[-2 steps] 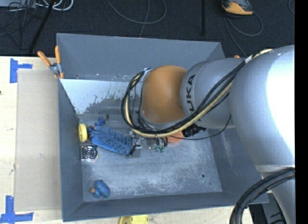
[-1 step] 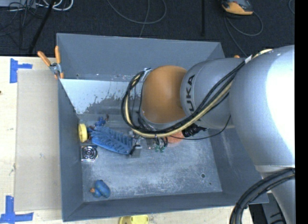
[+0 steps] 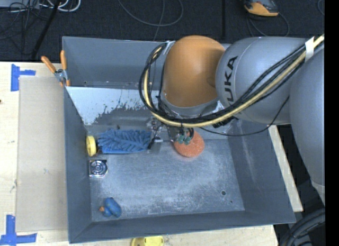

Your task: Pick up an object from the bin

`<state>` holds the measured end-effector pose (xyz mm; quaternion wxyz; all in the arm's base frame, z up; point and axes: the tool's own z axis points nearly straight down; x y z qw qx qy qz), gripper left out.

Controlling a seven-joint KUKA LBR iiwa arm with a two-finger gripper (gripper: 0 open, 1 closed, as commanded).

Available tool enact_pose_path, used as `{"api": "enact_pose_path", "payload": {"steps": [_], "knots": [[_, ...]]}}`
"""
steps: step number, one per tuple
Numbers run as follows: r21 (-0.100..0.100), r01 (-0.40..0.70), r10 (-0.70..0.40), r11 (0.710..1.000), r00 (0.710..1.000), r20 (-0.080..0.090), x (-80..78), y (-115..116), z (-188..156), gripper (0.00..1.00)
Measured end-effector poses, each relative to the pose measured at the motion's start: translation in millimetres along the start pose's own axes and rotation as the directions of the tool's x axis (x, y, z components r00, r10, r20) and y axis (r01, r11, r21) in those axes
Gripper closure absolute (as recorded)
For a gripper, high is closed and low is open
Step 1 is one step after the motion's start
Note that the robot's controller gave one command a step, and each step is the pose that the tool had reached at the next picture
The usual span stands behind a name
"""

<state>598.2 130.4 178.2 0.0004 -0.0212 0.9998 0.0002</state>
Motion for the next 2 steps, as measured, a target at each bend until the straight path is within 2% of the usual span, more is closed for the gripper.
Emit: {"api": "enact_pose_path", "payload": {"steps": [1,2], "knots": [[0.000,-0.002,0.002,1.000,1.000,0.000,0.0,-0.1,0.0,1.00],[0.000,-0.018,0.018,1.000,1.000,0.000,16.8,14.6,-104.9,1.00]]}}
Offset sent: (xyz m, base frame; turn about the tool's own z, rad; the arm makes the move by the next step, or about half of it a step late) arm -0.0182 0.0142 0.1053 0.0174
